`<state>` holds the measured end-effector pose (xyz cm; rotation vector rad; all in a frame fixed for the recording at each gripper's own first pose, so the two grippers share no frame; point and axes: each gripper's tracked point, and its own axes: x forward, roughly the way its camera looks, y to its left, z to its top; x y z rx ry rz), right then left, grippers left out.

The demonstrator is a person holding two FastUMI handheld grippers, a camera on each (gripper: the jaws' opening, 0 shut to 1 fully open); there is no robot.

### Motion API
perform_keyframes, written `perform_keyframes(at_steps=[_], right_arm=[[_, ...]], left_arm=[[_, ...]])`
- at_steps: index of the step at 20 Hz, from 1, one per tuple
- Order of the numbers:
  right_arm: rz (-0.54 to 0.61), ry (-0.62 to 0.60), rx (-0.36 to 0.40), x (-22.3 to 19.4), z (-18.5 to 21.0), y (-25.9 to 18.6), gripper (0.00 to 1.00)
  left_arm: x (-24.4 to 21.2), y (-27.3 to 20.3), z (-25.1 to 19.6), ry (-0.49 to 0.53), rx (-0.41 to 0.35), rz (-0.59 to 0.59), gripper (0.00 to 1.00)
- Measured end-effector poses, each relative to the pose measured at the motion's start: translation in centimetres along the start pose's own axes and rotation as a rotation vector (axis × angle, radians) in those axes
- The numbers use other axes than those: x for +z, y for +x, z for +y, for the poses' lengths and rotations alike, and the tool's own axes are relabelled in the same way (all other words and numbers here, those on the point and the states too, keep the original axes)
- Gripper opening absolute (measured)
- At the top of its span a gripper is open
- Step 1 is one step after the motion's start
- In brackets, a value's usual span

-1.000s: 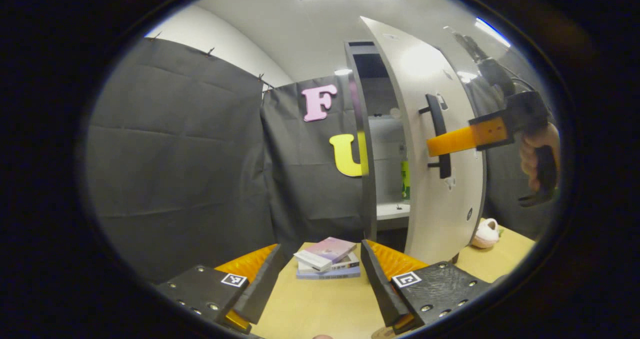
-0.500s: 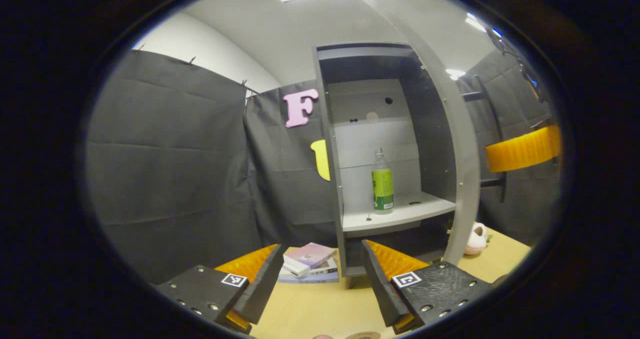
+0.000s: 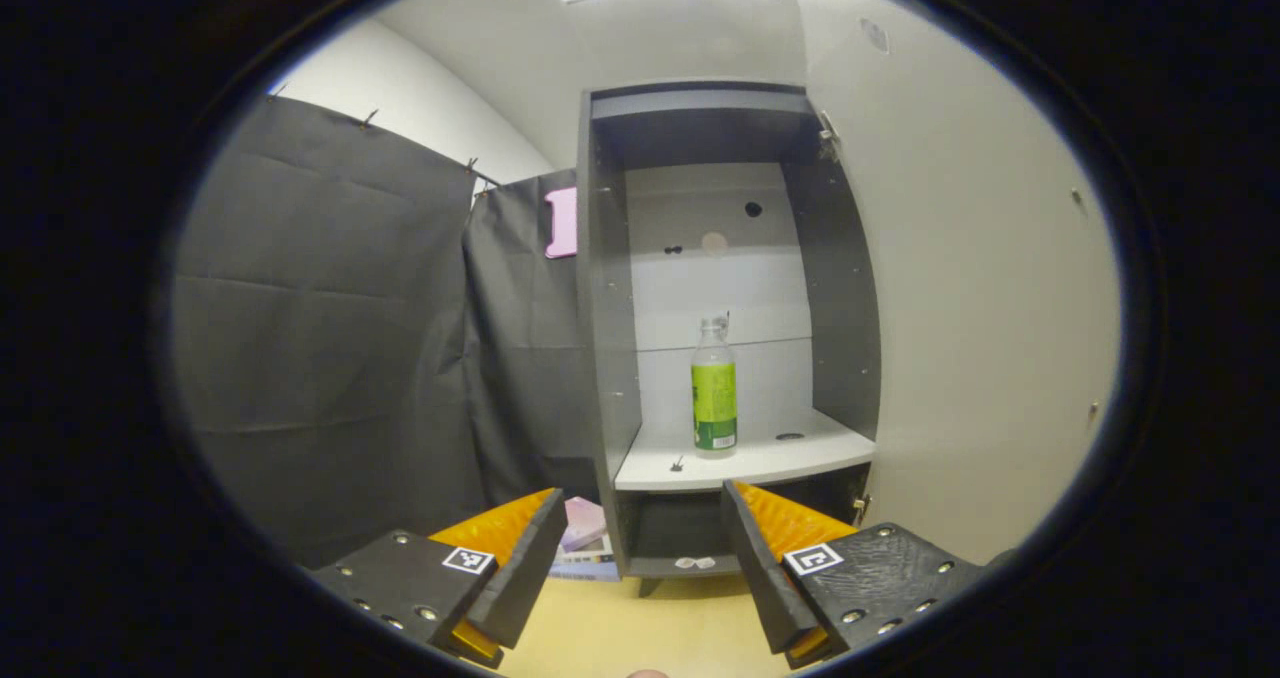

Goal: Open the cabinet door with the right hand, grasp the bottle in the cabinet with the left hand and place it on the coaster, then close the cabinet door with the right hand.

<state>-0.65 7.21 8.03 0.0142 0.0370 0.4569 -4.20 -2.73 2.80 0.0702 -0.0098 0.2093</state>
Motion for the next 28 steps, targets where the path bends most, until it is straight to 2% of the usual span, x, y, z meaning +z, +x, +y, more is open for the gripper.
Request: perform_keyframes(at_steps=[3, 5, 6, 11, 12, 13, 17, 18, 19, 20, 21, 24, 26, 28], right_arm=[[-0.005, 0.022, -0.043, 0.1, -0.2, 0.1, 0.19], [-0.007, 0.004, -0.093, -0.2, -0.7, 0.2, 0.17], [-0.013, 0.01, -0.12, -0.1, -1.0, 0.1, 0.19], [-0.017, 0.12, -0.228, -0.5, -1.4, -0.6, 0.19], [-0.022, 0.12, -0.247, -0.6, -1.4, -0.8, 0.11], [-0.03, 0.121, -0.265, -0.6, -1.5, -0.8, 0.14], [-0.046, 0.139, -0.302, -0.6, -1.7, -1.4, 0.13], [-0.062, 0.127, -0.321, -0.4, -2.1, -1.5, 0.24], [-0.079, 0.116, -0.345, -0.2, -2.7, -1.8, 0.28], [-0.095, 0.117, -0.363, -0.1, -2.8, -1.8, 0.42], [-0.106, 0.127, -0.384, -0.2, -3.1, -2.1, 0.49], [-0.131, 0.123, -0.466, -0.2, -4.4, -3.3, 0.87], [-0.131, 0.113, -0.54, -0.8, -5.5, -4.4, 0.93], [-0.107, 0.119, -0.569, -1.6, -5.2, -4.5, 0.94]], left_arm=[[0.8, 3.4, -2.1, 0.005, -0.019, -0.003, 0.89], [1.5, 5.8, -3.1, 0.024, -0.037, -0.013, 0.89], [2.1, 6.9, -3.8, 0.032, -0.051, -0.028, 0.89], [2.1, 13.5, -8.1, 0.049, -0.127, -0.041, 0.89], [2.3, 14.7, -9.0, 0.048, -0.145, -0.043, 0.89], [2.4, 15.9, -9.7, 0.052, -0.153, -0.043, 0.89], [3.0, 18.7, -10.3, 0.05, -0.145, -0.059, 0.89], [2.8, 19.2, -10.1, 0.053, -0.141, -0.06, 0.89], [2.4, 19.9, -10.0, 0.061, -0.141, -0.051, 0.89], [1.9, 20.8, -9.6, 0.064, -0.142, -0.039, 0.89], [1.4, 21.7, -9.3, 0.062, -0.141, -0.032, 0.89], [0.6, 24.2, -8.7, 0.043, -0.13, -0.022, 0.89], [0.4, 25.8, -8.3, 0.043, -0.128, -0.02, 0.89], [0.3, 27.3, -8.5, 0.038, -0.145, -0.024, 0.89]])
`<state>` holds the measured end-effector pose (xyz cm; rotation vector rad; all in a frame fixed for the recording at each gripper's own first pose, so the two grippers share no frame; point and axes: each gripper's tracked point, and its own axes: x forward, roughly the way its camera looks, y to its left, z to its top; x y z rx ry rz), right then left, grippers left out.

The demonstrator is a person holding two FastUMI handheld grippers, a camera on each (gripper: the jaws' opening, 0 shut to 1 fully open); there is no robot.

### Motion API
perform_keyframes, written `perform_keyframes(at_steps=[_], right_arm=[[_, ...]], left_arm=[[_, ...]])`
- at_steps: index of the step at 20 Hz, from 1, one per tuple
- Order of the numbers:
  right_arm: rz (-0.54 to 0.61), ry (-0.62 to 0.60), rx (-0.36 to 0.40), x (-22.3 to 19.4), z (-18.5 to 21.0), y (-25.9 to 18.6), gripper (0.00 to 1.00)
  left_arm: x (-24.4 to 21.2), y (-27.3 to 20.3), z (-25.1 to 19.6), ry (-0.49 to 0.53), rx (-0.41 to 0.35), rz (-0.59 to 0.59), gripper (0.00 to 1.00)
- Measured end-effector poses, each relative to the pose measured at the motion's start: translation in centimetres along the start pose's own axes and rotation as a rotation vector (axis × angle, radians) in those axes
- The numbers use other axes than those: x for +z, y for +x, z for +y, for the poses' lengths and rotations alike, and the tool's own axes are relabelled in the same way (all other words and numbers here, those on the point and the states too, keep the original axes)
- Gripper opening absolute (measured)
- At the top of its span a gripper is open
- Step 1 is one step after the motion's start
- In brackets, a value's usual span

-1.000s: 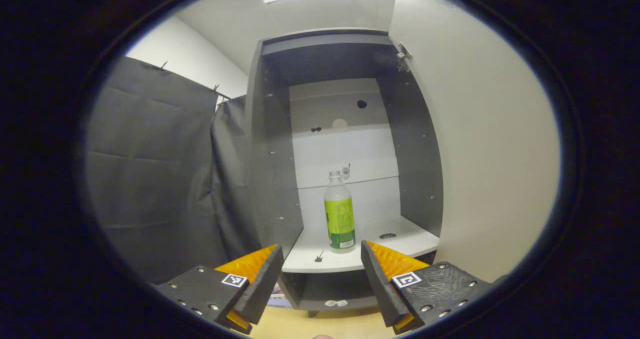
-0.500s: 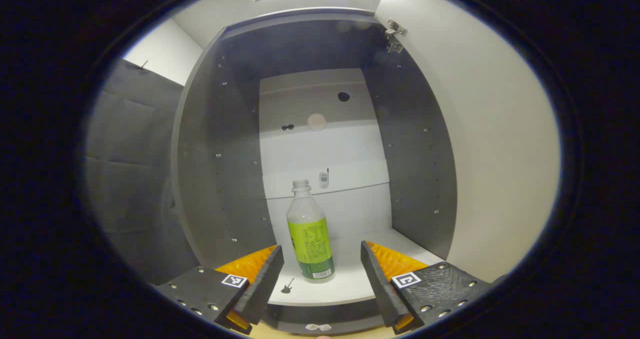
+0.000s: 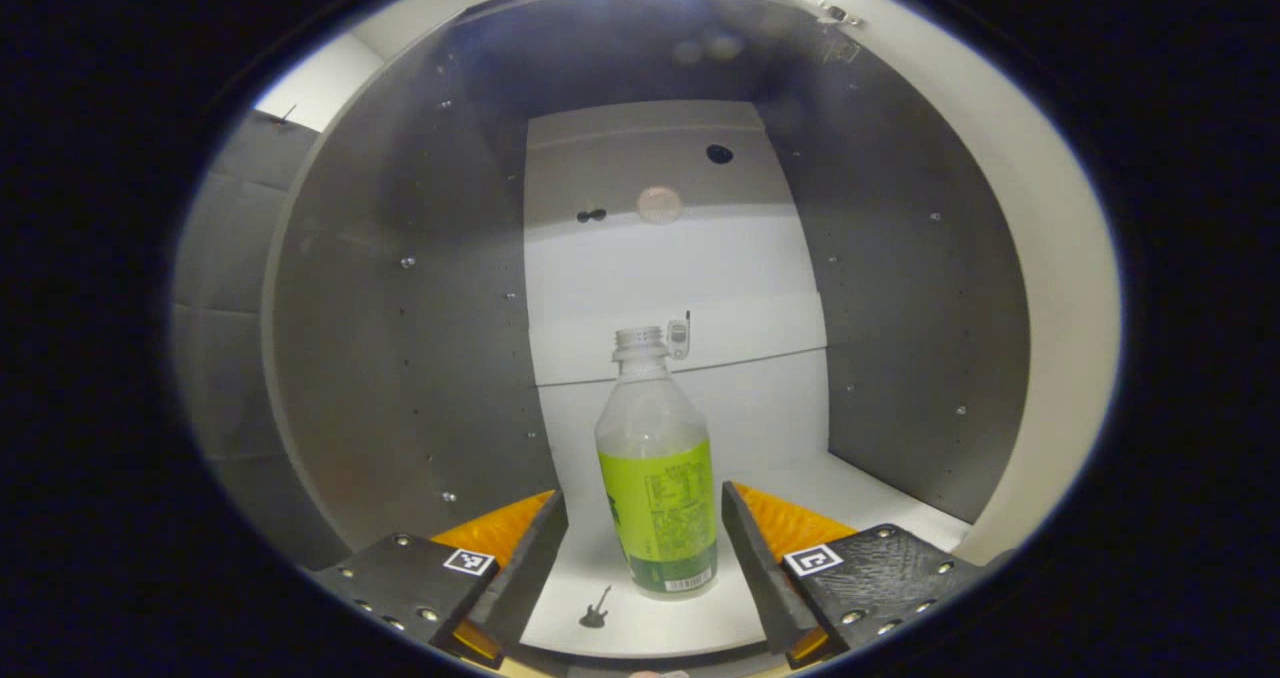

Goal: Open the cabinet door with the right hand, grasp the bottle in the cabinet with the left hand and place it on the coaster, then close the cabinet door with the right hand.

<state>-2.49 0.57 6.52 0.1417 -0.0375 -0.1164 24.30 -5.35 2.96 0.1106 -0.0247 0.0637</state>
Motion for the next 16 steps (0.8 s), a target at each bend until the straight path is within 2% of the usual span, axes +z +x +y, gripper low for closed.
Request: perform_keyframes(at_steps=[4, 7, 9, 10, 11, 13, 16], right_arm=[[0.011, -0.068, -0.071, -0.3, -0.6, -0.1, 0.94], [0.021, -0.06, -0.115, -0.8, -0.7, 0.2, 0.94], [0.029, -0.054, -0.145, -1.2, -1.0, 0.2, 0.94], [0.029, -0.058, -0.153, -1.1, -1.0, 0.3, 0.94], [0.027, -0.069, -0.164, -1.1, -1.1, 0.1, 0.94], [0.015, -0.086, -0.192, -0.8, -1.5, 0.0, 0.94], [0.008, -0.08, -0.206, -0.9, -1.9, -0.2, 0.94]], left_arm=[[-0.6, 2.8, -0.5, -0.01, -0.026, 0.005, 0.89], [-1.3, 3.8, -1.5, -0.028, -0.063, 0.02, 0.89], [-1.7, 3.9, -1.6, -0.015, -0.049, 0.022, 0.88], [-1.5, 4.4, -1.7, -0.03, -0.058, 0.019, 0.75], [-1.4, 4.3, -1.9, -0.059, -0.074, 0.014, 0.71], [-1.5, 4.1, -1.6, -0.077, -0.068, 0.01, 0.68], [-0.7, 3.0, -0.7, -0.051, -0.049, -0.019, 0.67]])
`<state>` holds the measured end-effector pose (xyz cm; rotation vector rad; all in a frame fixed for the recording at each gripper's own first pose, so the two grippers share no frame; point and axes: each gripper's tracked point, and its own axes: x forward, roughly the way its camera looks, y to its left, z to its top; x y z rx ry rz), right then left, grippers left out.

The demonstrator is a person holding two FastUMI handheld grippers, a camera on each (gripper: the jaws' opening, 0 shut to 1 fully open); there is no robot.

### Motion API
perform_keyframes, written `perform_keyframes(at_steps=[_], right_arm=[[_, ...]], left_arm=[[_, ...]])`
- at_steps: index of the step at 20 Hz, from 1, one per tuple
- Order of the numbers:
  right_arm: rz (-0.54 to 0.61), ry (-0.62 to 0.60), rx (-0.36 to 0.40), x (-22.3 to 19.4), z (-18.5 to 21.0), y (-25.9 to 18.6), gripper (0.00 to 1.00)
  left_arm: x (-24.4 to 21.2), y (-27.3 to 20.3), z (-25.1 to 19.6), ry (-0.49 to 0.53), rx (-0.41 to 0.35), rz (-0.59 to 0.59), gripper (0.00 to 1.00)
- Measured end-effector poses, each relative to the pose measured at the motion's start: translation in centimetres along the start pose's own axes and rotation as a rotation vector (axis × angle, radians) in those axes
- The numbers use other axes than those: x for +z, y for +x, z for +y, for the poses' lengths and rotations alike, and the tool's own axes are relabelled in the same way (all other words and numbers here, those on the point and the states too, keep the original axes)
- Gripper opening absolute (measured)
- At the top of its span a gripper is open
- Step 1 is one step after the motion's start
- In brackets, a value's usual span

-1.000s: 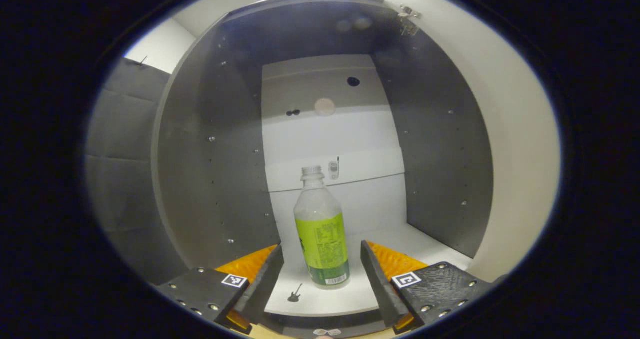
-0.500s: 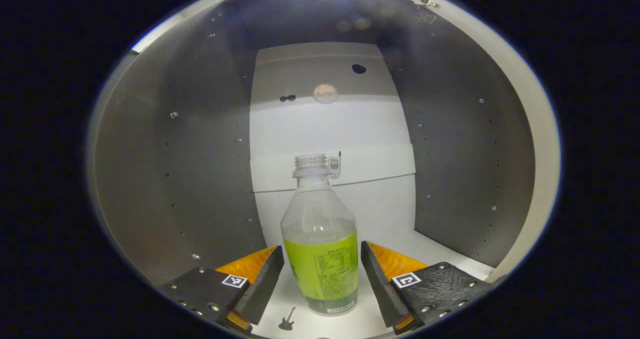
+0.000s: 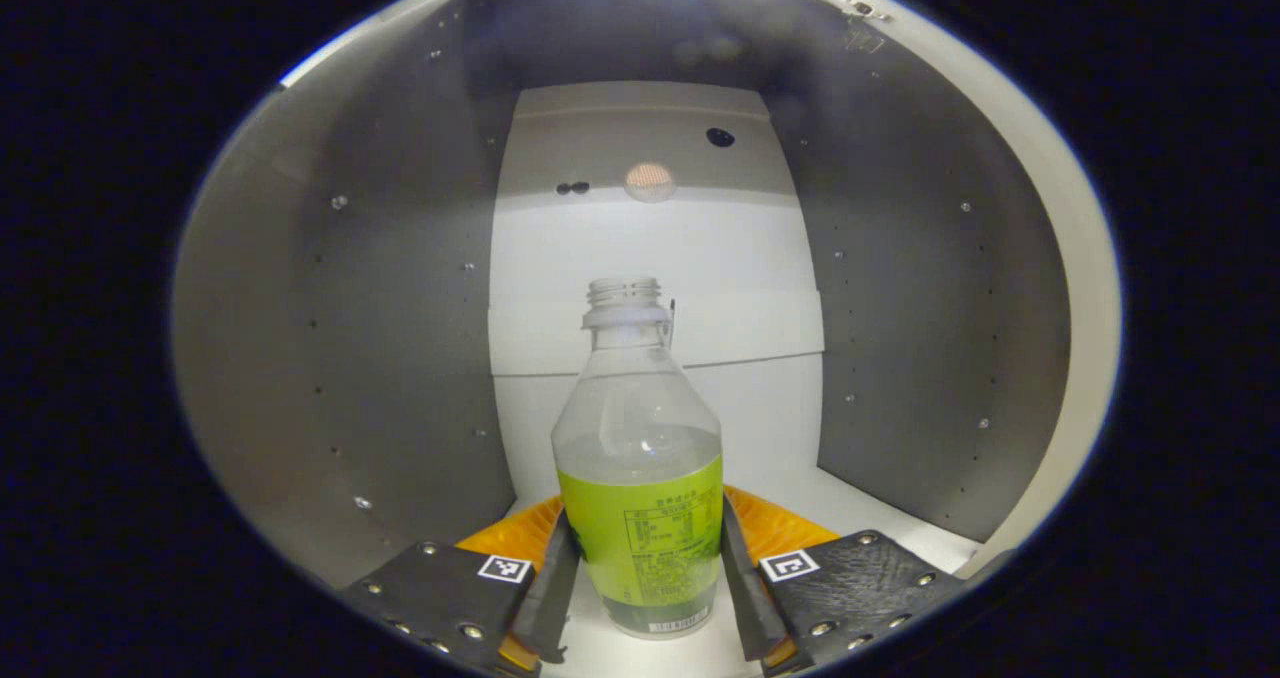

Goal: Open the cabinet door with the right hand, grasp the bottle in the cabinet with the left hand and place it on the coaster, then close the cabinet door with the right hand.

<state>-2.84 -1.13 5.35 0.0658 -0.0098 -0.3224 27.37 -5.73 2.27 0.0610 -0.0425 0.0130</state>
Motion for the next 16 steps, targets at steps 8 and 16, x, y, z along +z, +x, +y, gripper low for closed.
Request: perform_keyframes(at_steps=[8, 16], right_arm=[[0.068, 0.036, 0.16, -2.4, 0.1, 3.2, 0.94], [0.1, 0.028, 0.448, -4.4, 0.8, 3.2, 0.94]], left_arm=[[2.2, -11.7, 4.0, -0.012, 0.083, -0.014, 0.67], [0.9, -30.1, 5.4, 0.064, 0.235, -0.051, 0.67]])
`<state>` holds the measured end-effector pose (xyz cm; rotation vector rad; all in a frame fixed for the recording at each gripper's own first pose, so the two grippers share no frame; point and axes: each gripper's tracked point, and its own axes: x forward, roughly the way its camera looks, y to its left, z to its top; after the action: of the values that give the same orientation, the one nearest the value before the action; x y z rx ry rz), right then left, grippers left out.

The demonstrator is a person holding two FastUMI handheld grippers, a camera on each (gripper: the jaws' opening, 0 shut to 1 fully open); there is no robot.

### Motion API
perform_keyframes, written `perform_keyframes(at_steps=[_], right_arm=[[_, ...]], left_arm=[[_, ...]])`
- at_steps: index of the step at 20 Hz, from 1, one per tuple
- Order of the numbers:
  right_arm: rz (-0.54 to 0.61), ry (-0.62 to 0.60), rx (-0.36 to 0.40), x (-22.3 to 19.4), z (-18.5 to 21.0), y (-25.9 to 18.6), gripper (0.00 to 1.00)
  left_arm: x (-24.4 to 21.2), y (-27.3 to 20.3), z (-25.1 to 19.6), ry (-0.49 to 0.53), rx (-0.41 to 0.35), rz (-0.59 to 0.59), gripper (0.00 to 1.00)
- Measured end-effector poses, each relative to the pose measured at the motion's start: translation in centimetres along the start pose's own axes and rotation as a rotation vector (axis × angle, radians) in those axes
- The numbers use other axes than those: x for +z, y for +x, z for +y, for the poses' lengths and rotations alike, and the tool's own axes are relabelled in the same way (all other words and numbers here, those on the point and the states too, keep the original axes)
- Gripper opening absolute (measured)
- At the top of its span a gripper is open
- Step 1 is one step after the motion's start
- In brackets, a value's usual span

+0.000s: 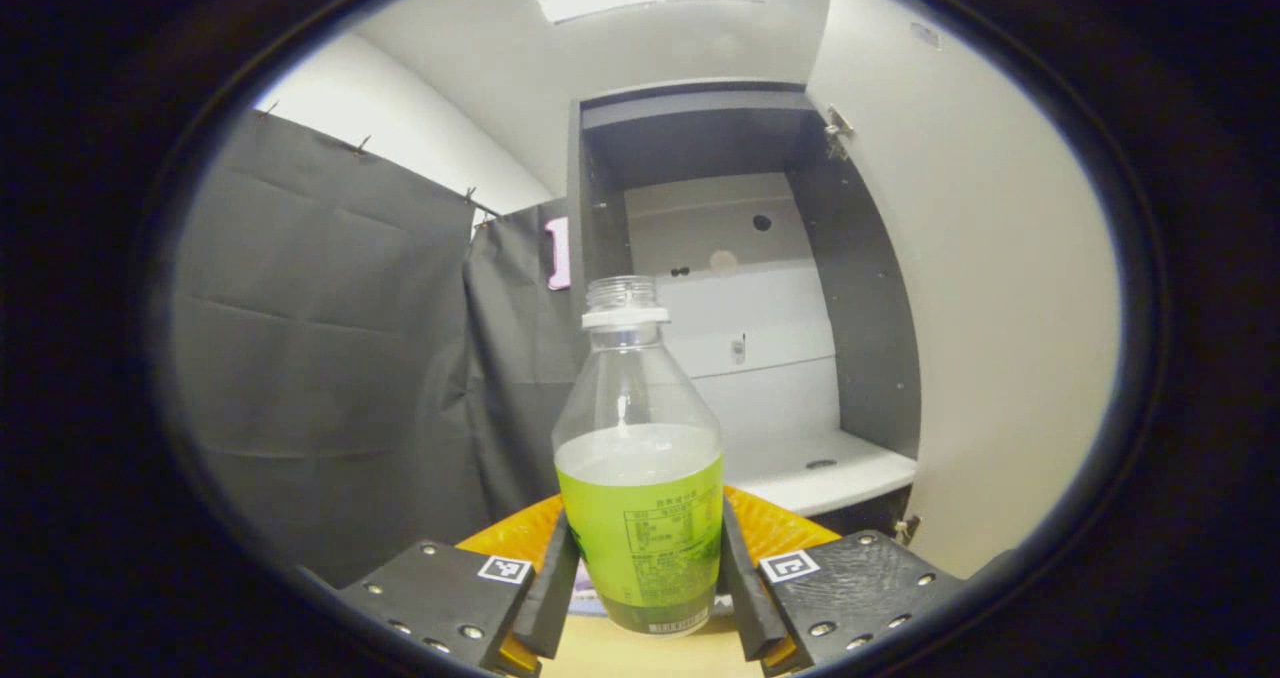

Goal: Open the cabinet door with the right hand, grasp the bottle in the cabinet with the left hand and place it on the coaster, then close the cabinet door with the right hand.

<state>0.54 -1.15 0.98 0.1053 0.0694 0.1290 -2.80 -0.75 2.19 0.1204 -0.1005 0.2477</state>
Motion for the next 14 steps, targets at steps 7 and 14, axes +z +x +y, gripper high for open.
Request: perform_keyframes(at_steps=[7, 14], right_arm=[[0.163, -0.004, 0.115, -6.5, 0.2, -0.2, 0.94], [0.284, -0.081, 0.145, -13.9, 2.2, 0.5, 0.94]], left_arm=[[-10.2, -13.9, -0.8, 0.057, 0.101, 0.008, 0.71], [-24.6, -18.1, -1.2, 0.082, 0.105, 0.055, 0.67]])
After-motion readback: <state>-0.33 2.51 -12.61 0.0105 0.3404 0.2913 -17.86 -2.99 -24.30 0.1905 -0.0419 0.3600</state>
